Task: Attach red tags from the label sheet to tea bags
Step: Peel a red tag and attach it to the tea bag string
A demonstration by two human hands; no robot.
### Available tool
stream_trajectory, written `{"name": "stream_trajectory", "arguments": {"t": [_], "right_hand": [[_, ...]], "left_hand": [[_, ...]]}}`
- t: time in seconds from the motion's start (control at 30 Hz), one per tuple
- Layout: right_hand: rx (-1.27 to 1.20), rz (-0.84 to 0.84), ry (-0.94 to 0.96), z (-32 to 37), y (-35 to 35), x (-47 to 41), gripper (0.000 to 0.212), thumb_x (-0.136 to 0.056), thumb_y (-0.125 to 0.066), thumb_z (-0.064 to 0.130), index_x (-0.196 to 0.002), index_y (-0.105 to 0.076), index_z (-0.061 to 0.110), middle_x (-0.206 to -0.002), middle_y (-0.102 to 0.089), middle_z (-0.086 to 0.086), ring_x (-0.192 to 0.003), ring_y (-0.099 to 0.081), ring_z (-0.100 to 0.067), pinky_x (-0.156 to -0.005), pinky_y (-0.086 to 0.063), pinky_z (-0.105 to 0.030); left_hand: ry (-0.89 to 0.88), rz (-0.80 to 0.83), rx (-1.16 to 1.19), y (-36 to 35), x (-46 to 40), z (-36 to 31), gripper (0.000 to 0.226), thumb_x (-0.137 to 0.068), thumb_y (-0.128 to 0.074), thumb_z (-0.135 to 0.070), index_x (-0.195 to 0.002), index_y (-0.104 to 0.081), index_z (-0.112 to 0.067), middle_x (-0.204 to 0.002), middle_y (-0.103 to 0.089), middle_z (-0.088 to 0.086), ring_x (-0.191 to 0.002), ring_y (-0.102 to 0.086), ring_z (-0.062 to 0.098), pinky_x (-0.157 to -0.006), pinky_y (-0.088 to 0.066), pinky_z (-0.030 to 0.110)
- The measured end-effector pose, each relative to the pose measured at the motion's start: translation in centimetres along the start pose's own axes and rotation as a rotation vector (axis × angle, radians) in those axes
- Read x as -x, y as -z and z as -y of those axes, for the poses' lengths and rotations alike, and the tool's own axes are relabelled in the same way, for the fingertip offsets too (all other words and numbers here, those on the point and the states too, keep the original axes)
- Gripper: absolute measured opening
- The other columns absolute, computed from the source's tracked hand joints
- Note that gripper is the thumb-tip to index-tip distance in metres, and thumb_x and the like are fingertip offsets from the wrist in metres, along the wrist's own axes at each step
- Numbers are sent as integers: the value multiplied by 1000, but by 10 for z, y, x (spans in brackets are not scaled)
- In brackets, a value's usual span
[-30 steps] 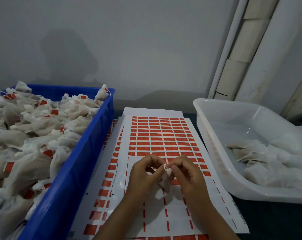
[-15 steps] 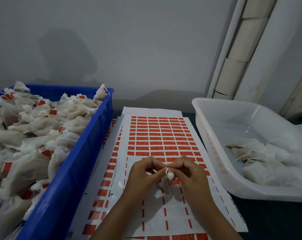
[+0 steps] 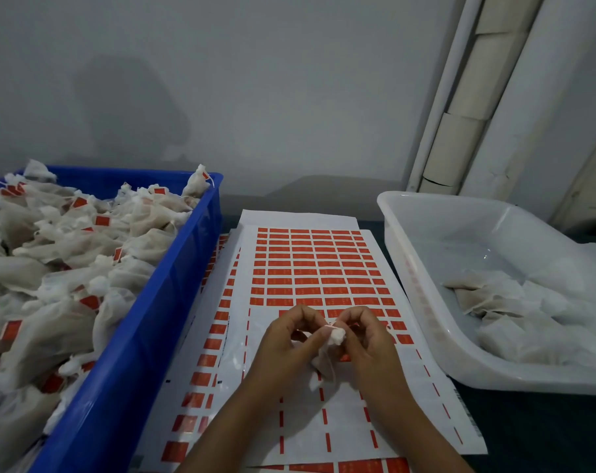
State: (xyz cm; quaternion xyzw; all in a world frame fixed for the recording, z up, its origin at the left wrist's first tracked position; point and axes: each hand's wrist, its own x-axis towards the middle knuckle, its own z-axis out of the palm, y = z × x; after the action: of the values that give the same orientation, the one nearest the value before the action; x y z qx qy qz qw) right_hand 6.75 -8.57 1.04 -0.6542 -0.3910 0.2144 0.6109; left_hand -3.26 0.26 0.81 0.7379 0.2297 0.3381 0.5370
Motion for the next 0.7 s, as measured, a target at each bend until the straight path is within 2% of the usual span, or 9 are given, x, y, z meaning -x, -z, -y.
{"name": "stream_trajectory", "arguments": {"t": [0.2, 0.3, 0.37, 0.5, 0.63, 0.7], "right_hand": [[49, -17, 48, -2, 0, 0, 5, -86, -58, 21, -86, -54, 24, -78, -64, 12, -80, -65, -8, -65, -54, -16], [74, -70, 81, -3, 2, 1, 10, -83, -63, 15, -83, -56, 22, -80, -63, 13, -79, -64, -9, -69, -55, -20], [94, -100, 106, -3, 3, 1, 13, -80, -66, 11, -80, -57, 21, -79, -63, 11, -78, -63, -10, -70, -55, -21], [93, -82, 116, 1, 5, 1, 14, -77, -70, 15, -81, -58, 20, -77, -64, 8, -76, -63, -12, -72, -56, -24], [194, -41, 165, 7, 8, 0, 20, -80, -68, 18, -90, -57, 32, -82, -64, 13, -82, -61, -3, -74, -53, -15], [282, -12, 185, 8, 9, 1, 25, -81, -66, 21, -97, -55, 37, -88, -64, 16, -85, -60, 2, -74, -50, -8]], "left_hand": [[18, 35, 15, 0, 0, 4, 2, -87, -58, -27, -86, -57, -25, -84, -65, -14, -84, -62, 1, -72, -51, 16], [18, 64, 40, 0, 0, 4, 2, -88, -58, -25, -87, -56, -24, -84, -64, -13, -84, -62, 3, -71, -51, 15], [25, 81, 71, 0, 0, 3, 2, -88, -57, -23, -88, -56, -21, -84, -64, -10, -84, -62, 7, -70, -51, 15], [83, 107, 162, 1, -1, 3, 4, -89, -58, -22, -89, -56, -18, -87, -65, 2, -86, -62, 19, -76, -54, 24], [69, 191, 195, 3, 0, 1, 21, -76, -64, -31, -93, -55, -22, -87, -65, -7, -85, -64, 12, -70, -53, 19], [49, 181, 134, 2, 1, 3, 22, -79, -69, -26, -95, -55, -26, -88, -64, -15, -87, -63, 6, -68, -52, 15]]}}
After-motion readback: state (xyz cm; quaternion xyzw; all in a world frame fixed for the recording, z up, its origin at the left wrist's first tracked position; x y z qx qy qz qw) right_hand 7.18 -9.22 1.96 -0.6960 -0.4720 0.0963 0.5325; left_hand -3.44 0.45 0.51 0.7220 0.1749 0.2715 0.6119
